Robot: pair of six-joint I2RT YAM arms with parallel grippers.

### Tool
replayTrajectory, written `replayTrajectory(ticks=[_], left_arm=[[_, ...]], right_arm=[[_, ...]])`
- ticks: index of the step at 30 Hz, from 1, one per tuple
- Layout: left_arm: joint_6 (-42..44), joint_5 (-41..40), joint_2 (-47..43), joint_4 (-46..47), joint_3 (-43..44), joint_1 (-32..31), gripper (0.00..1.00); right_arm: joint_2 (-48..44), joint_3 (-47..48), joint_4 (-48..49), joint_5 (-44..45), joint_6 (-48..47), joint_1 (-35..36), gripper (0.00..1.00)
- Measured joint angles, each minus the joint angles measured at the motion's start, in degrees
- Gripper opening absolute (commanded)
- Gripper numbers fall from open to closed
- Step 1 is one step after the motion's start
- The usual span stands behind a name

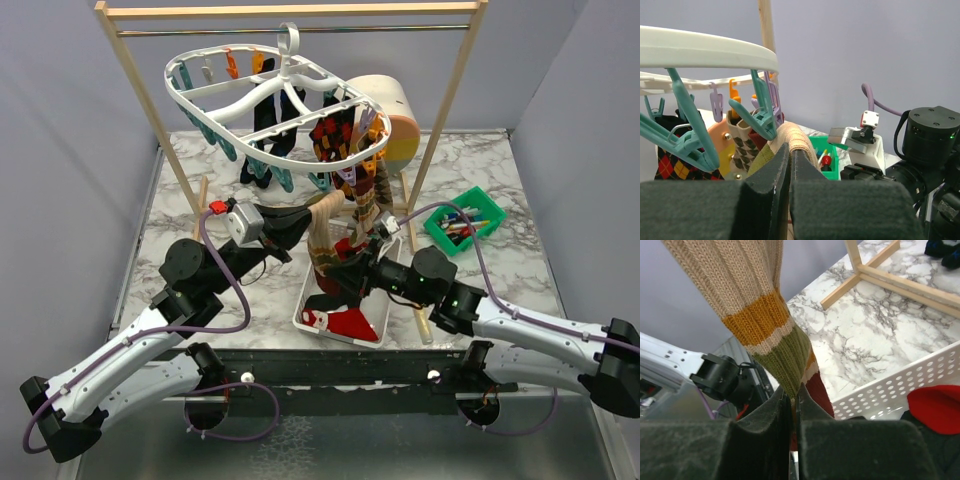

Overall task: Clip the socks to the hanger
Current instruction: Pick up the sock from the bin.

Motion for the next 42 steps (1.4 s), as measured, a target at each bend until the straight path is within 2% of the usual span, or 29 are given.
replayTrajectory(ticks=[1,5,7,14,15,16,17,23,27,34,39,42], left_arm=[[0.02,0.0,0.0,0.0,0.0,0.0,0.03],[0.35,-0.17,-0.11,-0.07,-0.11,0.0,0.35],[0.57,-0.52,-0.44,-0.04,-0.74,0.0,0.47],[1.51,-2.05,-2.8,-0.57,-8.17,0.0,0.73],[1.44,-2.36,-3.06,-0.76,-9.33,0.0,0.8],[1.25,-2.58,-3.32,-1.09,-10.36,0.0,0.94],[1.01,-2.82,-3.65,-1.27,-11.3,0.0,0.98],[0.24,-5.68,-7.61,-2.12,-16.35,0.0,0.99],[1.68,-8.41,-10.8,-2.6,-17.9,0.0,0.99],[5.97,-9.38,-18.38,-3.23,-21.4,0.0,0.99],[7.63,-3.02,-24.0,-2.49,-23.78,0.0,0.99],[9.16,1.36,-24.02,-2.29,-24.13,0.0,0.99]], right_arm=[[-0.09,0.2,-0.26,-0.02,-0.02,0.0,0.01],[-2.51,0.42,-3.63,-0.11,0.87,0.09,0.0],[-5.07,0.42,-6.51,-0.11,1.64,0.11,0.0],[-14.91,4.2,-22.53,-1.84,3.65,0.11,0.0],[-15.17,4.5,-23.21,-2.01,3.76,0.11,0.0],[-15.76,5.51,-25.66,-2.56,4.02,0.11,0.0],[-16.22,6.36,-27.96,-3.02,4.31,0.15,0.0],[-18.12,9.92,-39.12,-4.96,7.58,0.15,0.0],[-17.94,12.11,-42.36,-5.33,11.85,0.15,0.0],[-12.26,14.95,-38.07,-6.27,21.97,0.15,0.0],[-7.74,15.1,-33.88,-6.12,29.49,-0.68,0.0],[-6.91,15.1,-31.56,-6.8,34.58,-3.41,0.0]])
